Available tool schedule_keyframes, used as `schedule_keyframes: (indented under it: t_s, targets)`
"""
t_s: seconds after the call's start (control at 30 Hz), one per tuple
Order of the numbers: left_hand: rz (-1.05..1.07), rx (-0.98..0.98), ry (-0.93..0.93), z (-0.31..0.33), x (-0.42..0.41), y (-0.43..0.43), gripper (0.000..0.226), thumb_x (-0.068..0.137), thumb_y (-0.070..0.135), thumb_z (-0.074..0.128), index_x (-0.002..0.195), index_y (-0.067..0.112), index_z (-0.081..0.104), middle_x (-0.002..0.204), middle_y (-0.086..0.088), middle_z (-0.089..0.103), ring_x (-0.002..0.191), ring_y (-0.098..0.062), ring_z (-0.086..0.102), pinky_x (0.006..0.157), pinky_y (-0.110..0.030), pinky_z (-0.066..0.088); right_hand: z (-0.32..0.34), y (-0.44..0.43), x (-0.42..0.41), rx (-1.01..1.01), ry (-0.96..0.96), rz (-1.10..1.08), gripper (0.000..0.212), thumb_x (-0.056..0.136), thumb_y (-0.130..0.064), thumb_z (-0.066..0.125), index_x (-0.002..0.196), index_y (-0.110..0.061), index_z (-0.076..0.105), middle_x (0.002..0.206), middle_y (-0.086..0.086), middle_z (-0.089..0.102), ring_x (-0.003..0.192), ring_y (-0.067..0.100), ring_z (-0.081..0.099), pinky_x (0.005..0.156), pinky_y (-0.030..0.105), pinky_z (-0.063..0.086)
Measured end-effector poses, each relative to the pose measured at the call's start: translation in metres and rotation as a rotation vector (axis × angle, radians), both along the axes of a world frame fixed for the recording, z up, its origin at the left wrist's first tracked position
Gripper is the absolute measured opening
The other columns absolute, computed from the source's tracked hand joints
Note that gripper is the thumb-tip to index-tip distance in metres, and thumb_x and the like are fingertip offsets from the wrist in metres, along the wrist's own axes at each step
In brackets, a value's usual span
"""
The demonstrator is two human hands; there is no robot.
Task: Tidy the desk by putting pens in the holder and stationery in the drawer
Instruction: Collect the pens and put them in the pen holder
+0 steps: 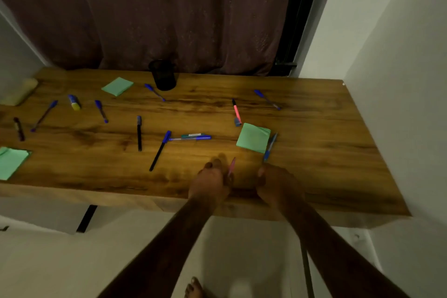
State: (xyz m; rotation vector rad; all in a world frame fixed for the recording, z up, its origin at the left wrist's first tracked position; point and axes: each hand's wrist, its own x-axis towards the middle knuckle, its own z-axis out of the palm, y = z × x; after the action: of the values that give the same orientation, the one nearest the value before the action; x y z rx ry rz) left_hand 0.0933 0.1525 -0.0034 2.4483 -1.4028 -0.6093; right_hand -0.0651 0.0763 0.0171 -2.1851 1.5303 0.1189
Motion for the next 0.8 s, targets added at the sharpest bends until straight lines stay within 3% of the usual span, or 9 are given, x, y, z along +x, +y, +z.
schedule_keyframes:
  t_s: [0.13, 0.27, 0.5, 0.6, 0.67, 0.7, 0.77, 0.8]
  targets:
    - [-0.079, 0.041, -0.032, -0.008, 0.013, -0.004, 0.07, 0.096, 0.056, 0.045, 0.148, 0.011, 0.027, 0.131, -0.012, 0.058, 0.114, -0.027, 0.06, 0.09, -0.041, 0.05, 0.007, -0.005, 0.01, 0.004, 0.006, -0.079, 0.027, 0.089, -0.034, 0.059, 0.116, -0.029, 0.06, 0.116, -0.002, 0.065, 0.109, 0.022, 0.061, 0.09, 0.035, 0.051]
    - [-0.151, 0.076, 0.026, -0.017, 0.018, -0.016, 0.065, 0.097, 0.055, 0.045, 0.145, 0.014, 0.03, 0.133, -0.011, 0.057, 0.116, -0.027, 0.058, 0.095, -0.041, 0.049, 0.01, -0.004, 0.019, -0.018, 0.006, -0.164, 0.02, 0.092, -0.036, 0.055, 0.109, -0.026, 0.059, 0.106, 0.0, 0.066, 0.097, 0.022, 0.063, 0.087, 0.039, 0.055]
    - [-0.25, 0.14, 0.069, -0.017, 0.028, -0.039, 0.062, 0.095, 0.039, 0.059, 0.145, 0.015, 0.032, 0.137, -0.009, 0.054, 0.124, -0.026, 0.054, 0.103, -0.039, 0.045, 0.008, -0.03, 0.025, -0.019, -0.057, -0.227, 0.022, 0.091, -0.021, 0.062, 0.113, -0.02, 0.061, 0.105, 0.003, 0.066, 0.088, 0.02, 0.059, 0.082, 0.034, 0.054]
    - [-0.193, 0.177, 0.132, -0.012, 0.037, -0.057, 0.061, 0.089, 0.041, 0.066, 0.139, 0.017, 0.039, 0.128, -0.007, 0.059, 0.114, -0.026, 0.059, 0.095, -0.037, 0.051, 0.001, -0.051, 0.026, 0.004, -0.119, -0.299, 0.017, 0.088, -0.021, 0.063, 0.105, -0.024, 0.061, 0.098, 0.0, 0.063, 0.092, 0.023, 0.062, 0.082, 0.036, 0.054]
    - [-0.09, 0.17, 0.297, -0.008, 0.04, -0.069, 0.043, 0.09, 0.034, 0.067, 0.123, 0.023, 0.043, 0.109, -0.003, 0.063, 0.088, -0.021, 0.067, 0.072, -0.034, 0.059, -0.004, -0.069, 0.026, 0.023, -0.164, -0.338, 0.017, 0.087, -0.022, 0.063, 0.103, -0.023, 0.063, 0.105, 0.003, 0.068, 0.098, 0.027, 0.066, 0.084, 0.039, 0.056]
    - [-0.003, 0.155, 0.469, -0.007, 0.039, -0.075, 0.033, 0.091, 0.029, 0.065, 0.116, 0.027, 0.043, 0.099, -0.004, 0.064, 0.075, -0.02, 0.067, 0.061, -0.033, 0.057, -0.007, -0.08, 0.027, 0.032, -0.181, -0.361, 0.017, 0.087, -0.022, 0.063, 0.103, -0.022, 0.064, 0.107, 0.005, 0.07, 0.099, 0.028, 0.066, 0.084, 0.04, 0.056]
    - [0.153, 0.096, 0.82, -0.003, 0.036, -0.087, 0.027, 0.095, 0.02, 0.059, 0.118, 0.029, 0.049, 0.086, -0.013, 0.066, 0.06, -0.021, 0.061, 0.054, -0.034, 0.052, -0.013, -0.1, 0.028, 0.055, -0.208, -0.417, 0.015, 0.087, -0.022, 0.062, 0.101, -0.019, 0.063, 0.106, 0.007, 0.07, 0.098, 0.028, 0.066, 0.083, 0.04, 0.056]
    - [0.187, 0.07, 0.877, -0.002, 0.036, -0.095, 0.023, 0.097, 0.021, 0.057, 0.118, 0.027, 0.051, 0.083, -0.015, 0.064, 0.056, -0.018, 0.056, 0.051, -0.032, 0.047, -0.016, -0.11, 0.03, 0.058, -0.228, -0.445, 0.015, 0.087, -0.023, 0.062, 0.101, -0.017, 0.062, 0.106, 0.007, 0.069, 0.097, 0.028, 0.065, 0.083, 0.041, 0.056]
